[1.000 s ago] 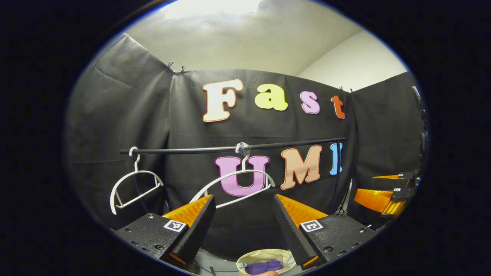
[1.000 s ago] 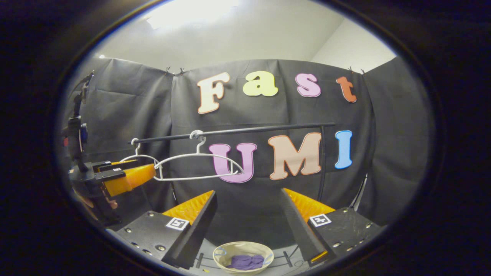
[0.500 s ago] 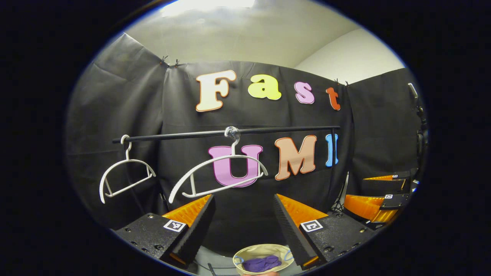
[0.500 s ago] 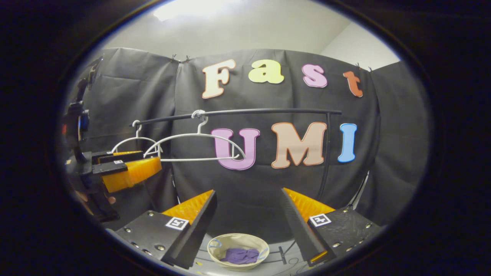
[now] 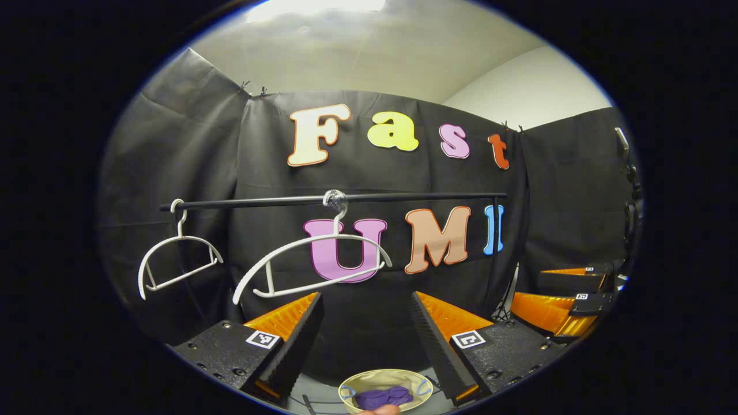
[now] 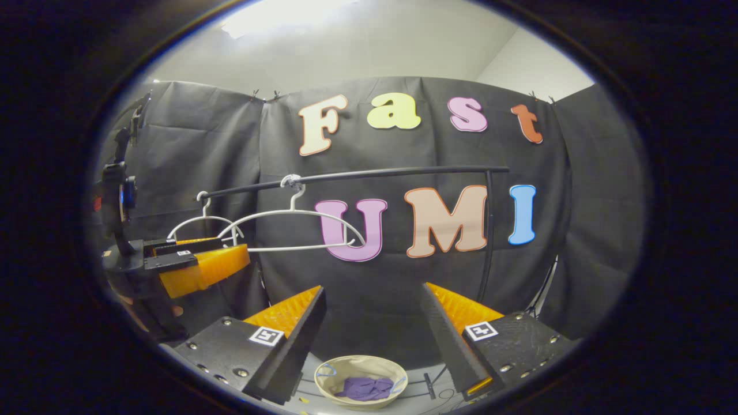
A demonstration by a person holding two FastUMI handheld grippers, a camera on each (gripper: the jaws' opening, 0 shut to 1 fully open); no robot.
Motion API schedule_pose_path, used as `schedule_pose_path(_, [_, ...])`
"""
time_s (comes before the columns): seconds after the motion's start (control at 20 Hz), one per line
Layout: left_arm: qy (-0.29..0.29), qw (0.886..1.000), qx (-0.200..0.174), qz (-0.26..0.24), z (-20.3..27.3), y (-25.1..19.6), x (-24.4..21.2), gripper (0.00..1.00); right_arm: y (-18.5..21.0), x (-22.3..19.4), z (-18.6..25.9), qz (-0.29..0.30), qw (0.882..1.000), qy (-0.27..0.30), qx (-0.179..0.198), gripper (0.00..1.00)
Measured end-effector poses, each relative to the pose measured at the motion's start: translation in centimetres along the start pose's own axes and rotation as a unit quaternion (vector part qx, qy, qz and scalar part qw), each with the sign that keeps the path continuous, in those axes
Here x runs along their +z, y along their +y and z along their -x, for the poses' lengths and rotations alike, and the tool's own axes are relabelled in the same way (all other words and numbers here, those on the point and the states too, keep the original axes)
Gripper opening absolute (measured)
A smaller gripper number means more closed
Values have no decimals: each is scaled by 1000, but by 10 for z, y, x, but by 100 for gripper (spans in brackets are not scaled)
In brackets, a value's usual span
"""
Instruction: Grasp the clothes on the hanger with both hands and then place them into the laundry hamper below.
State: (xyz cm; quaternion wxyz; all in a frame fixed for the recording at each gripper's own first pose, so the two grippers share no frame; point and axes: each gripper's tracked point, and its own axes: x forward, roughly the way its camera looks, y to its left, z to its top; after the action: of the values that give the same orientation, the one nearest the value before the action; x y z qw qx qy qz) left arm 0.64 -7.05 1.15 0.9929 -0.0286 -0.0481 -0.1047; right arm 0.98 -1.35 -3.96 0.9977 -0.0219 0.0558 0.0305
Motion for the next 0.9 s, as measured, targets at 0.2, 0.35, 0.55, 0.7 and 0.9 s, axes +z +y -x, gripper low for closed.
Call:
schedule_pose_path(0.2, [-7, 1000, 7, 19, 0, 3, 11, 92, -4, 3, -2, 3, 1000, -4, 1, 98])
schedule_pose_path(0.35, [-3, 1000, 11, 13, 0, 8, 14, 92, -5, 6, -1, -9, 1000, -12, 1, 98])
schedule_pose_path(0.55, [-5, 1000, 9, -1, 0, 3, 20, 92, -10, 9, 2, -20, 1000, -19, -4, 99])
schedule_pose_path(0.7, [-9, 1000, -13, -27, -5, -13, 26, 96, -18, 12, 5, -24, 999, -26, -9, 99])
schedule_pose_path(0.9, [-4, 998, -37, -40, -12, -28, 30, 98, -35, 14, 16, -31, 999, -29, -17, 99])
